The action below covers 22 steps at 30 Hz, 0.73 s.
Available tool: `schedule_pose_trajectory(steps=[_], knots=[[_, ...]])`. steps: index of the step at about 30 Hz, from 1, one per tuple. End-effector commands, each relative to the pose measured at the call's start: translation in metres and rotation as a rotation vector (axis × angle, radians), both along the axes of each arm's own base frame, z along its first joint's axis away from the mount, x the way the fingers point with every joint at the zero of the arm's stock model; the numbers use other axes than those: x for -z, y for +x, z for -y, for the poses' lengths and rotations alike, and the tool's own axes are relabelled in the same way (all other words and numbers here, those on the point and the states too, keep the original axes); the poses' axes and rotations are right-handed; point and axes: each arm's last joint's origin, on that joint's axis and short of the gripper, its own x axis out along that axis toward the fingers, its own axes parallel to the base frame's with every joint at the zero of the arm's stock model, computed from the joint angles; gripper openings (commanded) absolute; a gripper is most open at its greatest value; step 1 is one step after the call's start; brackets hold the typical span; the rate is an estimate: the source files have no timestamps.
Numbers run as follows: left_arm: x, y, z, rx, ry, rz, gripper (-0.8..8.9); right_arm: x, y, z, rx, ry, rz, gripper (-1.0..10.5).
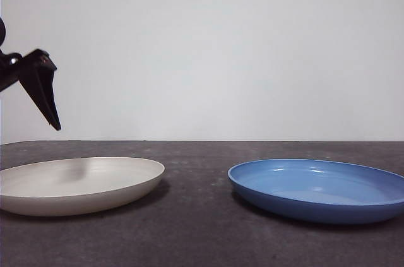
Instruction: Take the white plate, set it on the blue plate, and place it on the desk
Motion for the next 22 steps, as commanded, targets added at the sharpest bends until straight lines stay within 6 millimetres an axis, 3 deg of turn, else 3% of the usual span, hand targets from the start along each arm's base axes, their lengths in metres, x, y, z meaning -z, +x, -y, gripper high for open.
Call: schedule_pose_trajectory(steps=[1, 5, 17, 22], knots=[[0.006, 0.008, -0.001, 0.016, -0.003, 0.008, 5.78, -0.005, 0.000, -0.001, -0.013, -0.003, 0.024, 6.4], [0.010, 0.011, -0.001, 0.022, -0.002, 0.010, 4.95, -0.005, 0.000, -0.001, -0.013, -0.003, 0.023, 6.4], [0.025, 0.016, 0.000, 0.028, -0.003, -0.028, 4.90, -0.005, 0.000, -0.001, -0.005, -0.011, 0.027, 6.4], [0.028, 0.017, 0.001, 0.031, -0.003, -0.031, 2.63, -0.004, 0.000, -0.001, -0.005, -0.012, 0.019, 6.4]])
